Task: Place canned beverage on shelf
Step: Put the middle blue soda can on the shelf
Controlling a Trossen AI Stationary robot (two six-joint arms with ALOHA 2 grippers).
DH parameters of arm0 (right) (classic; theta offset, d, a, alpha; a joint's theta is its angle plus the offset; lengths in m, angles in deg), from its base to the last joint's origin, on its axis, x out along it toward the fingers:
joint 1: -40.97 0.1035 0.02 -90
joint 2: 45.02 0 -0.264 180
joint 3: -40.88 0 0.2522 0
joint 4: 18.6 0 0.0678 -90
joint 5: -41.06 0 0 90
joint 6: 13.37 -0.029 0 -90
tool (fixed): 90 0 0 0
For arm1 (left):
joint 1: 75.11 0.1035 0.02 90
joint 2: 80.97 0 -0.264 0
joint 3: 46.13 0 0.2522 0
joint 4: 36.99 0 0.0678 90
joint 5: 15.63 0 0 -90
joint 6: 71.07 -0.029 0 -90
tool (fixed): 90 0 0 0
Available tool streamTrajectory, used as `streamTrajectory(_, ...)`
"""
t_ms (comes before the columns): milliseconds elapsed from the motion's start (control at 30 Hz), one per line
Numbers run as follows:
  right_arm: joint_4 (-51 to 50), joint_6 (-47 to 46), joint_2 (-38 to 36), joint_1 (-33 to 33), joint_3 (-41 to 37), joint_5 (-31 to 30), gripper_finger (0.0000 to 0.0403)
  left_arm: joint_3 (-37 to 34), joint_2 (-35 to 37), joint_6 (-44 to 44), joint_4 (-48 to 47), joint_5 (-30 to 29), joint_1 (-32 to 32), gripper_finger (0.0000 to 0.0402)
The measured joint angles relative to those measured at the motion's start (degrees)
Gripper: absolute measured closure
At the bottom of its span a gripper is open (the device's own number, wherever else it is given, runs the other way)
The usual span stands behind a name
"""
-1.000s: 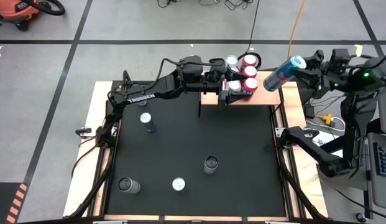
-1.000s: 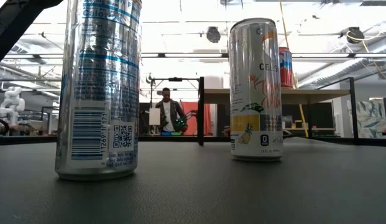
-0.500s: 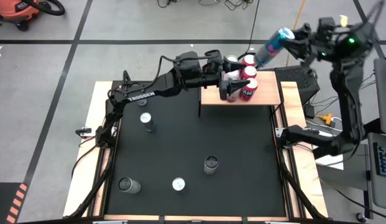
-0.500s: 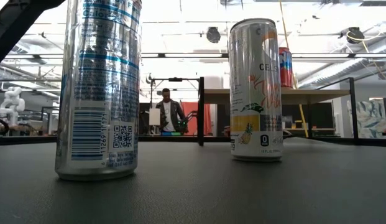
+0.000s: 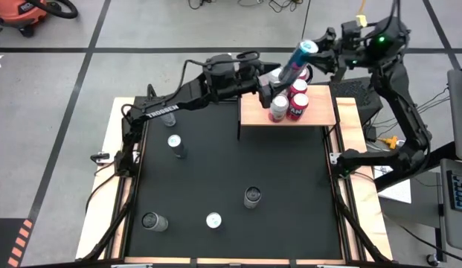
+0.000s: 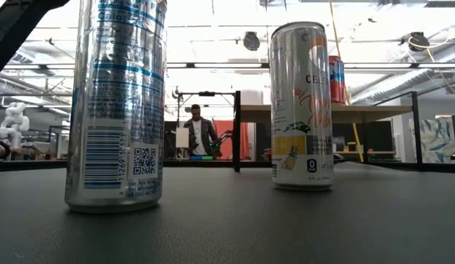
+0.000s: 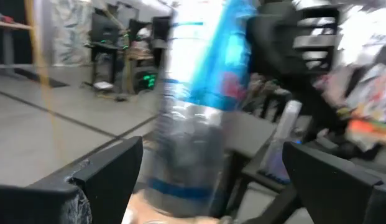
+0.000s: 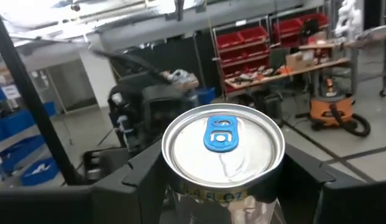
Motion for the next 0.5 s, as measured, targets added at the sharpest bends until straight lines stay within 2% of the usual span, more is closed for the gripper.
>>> streamTrajectory(200,-4.71,2.4,0.1,2.88,0.0,-1.91,0.019,-0.05,1.2,-4.49,-5.52,-0.41,0.14,0.0011)
streamTrajectory(333,-4.55,2.37,0.11,5.0,0.0,-3.6,0.019,0.0,1.23,-3.29,-9.36,6.28,1.23,0.0011)
streamTrajectory(500,-4.02,1.68,0.52,7.91,0.0,-4.76,0.019,-0.04,0.94,-3.44,-10.57,7.36,1.36,0.0011)
